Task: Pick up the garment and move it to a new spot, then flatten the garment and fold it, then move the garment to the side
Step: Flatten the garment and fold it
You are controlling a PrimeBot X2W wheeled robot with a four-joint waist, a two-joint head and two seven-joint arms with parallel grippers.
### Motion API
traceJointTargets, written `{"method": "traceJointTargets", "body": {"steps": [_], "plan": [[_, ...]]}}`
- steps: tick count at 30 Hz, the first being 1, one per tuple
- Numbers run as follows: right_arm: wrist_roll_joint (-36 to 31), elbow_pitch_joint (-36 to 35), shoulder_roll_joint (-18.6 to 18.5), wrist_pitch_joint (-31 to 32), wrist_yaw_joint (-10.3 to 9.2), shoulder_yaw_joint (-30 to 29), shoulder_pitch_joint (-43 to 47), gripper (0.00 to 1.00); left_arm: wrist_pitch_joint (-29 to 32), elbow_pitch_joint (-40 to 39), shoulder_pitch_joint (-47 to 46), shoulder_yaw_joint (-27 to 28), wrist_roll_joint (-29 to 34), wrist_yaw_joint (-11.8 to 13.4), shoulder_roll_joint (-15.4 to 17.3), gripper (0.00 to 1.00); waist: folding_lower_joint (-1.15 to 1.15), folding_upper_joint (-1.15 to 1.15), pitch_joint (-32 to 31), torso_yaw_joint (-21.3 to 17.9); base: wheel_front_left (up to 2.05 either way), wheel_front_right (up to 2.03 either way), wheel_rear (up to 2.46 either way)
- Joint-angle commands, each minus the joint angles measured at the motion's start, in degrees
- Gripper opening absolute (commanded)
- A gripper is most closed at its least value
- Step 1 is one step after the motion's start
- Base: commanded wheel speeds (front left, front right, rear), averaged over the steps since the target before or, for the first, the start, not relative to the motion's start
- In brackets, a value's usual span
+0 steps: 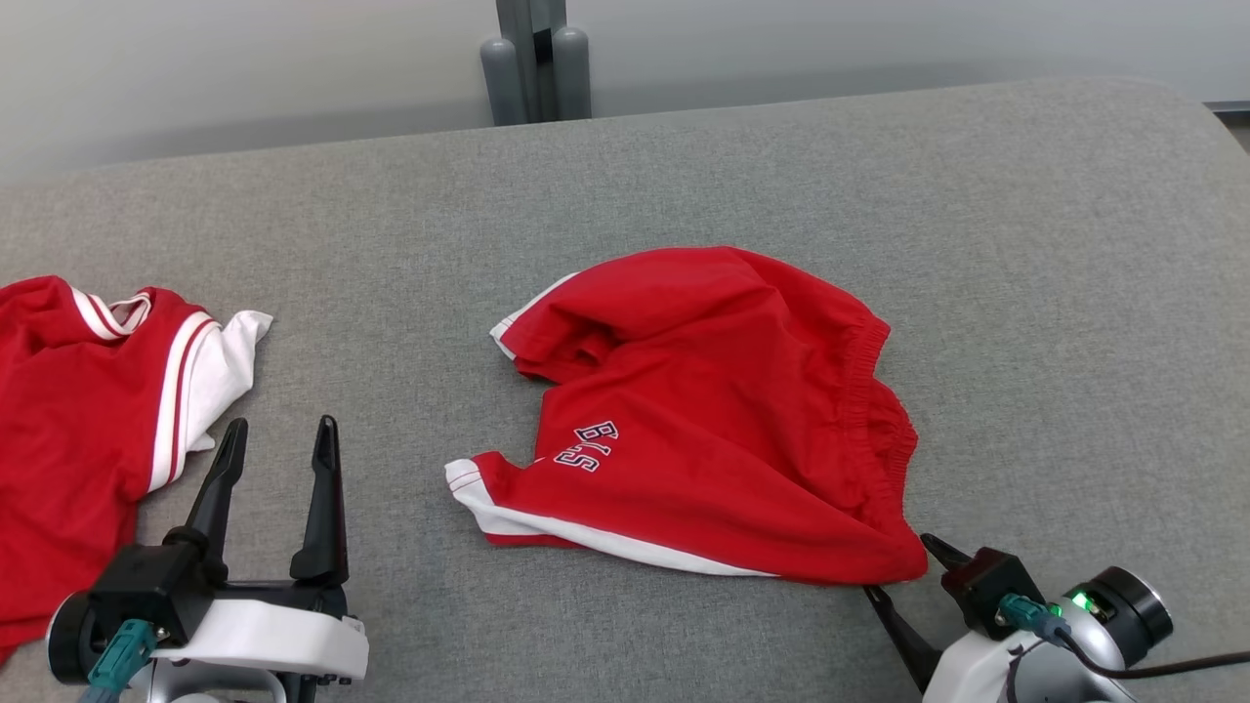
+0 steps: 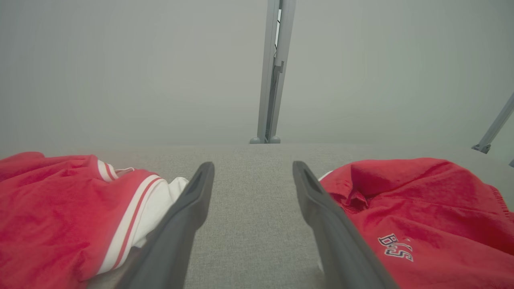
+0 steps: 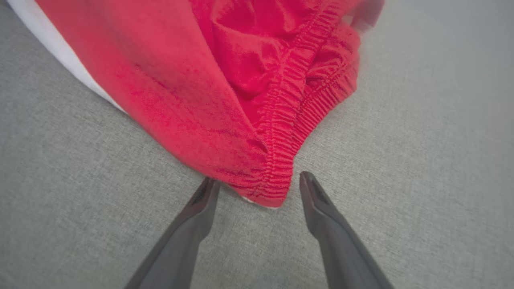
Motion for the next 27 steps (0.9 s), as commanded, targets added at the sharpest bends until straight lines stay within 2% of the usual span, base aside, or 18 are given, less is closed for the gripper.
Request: {"method": "traceJointTargets", "body": {"steps": [1,2,3,9,14,19,23,27], "plan": [[0.47,0.47,0.06,-0.54,-0.02,0.11,-0.93,0.52,-0.23,0.20,-1.29,0.10,0.46,-0.17,0.02,1.00,0.00,0.00,0.23,0.14,0.00,0.00,0.00],[0.68,0.80,0.14,-0.82,-0.02,0.31,-1.42,0.37,-0.24,0.30,-1.43,0.11,0.50,-0.26,-0.07,1.00,0.00,0.00,0.35,0.19,0.00,0.00,0.00],[1.27,1.14,0.33,-0.83,-0.02,0.41,-1.72,0.01,-0.25,0.45,-1.44,0.09,0.52,-0.35,-0.14,1.00,0.00,0.00,0.47,0.18,0.00,0.00,0.00],[5.43,-1.87,-0.38,2.60,-0.02,1.11,-1.21,0.00,-0.28,1.26,-1.33,0.09,0.29,-0.67,-0.22,1.00,0.00,0.00,0.57,-0.68,0.00,0.00,0.00],[10.56,-9.82,-2.86,10.48,-0.02,2.69,0.12,0.00,-0.28,1.47,-1.24,0.50,0.20,-0.71,0.26,1.00,0.00,0.00,0.60,-2.24,0.00,0.00,0.00],[16.53,-17.45,-3.68,17.67,-0.03,0.58,1.31,0.00,-0.29,1.61,-1.82,0.46,0.06,-0.91,0.26,1.00,0.00,0.00,0.47,-2.97,0.00,0.00,0.00],[17.35,-19.64,-3.17,19.09,-0.02,-2.80,-0.05,0.00,-0.06,2.00,-2.48,-0.07,-0.02,-1.40,0.01,1.00,0.00,0.00,0.37,-2.61,0.00,0.00,0.00],[18.61,-17.82,-1.45,18.39,-0.02,-4.47,-2.62,0.00,0.05,2.42,-3.14,-0.64,-0.01,-1.78,-0.20,1.00,0.00,0.00,0.62,-1.83,0.00,0.00,0.00]]}}
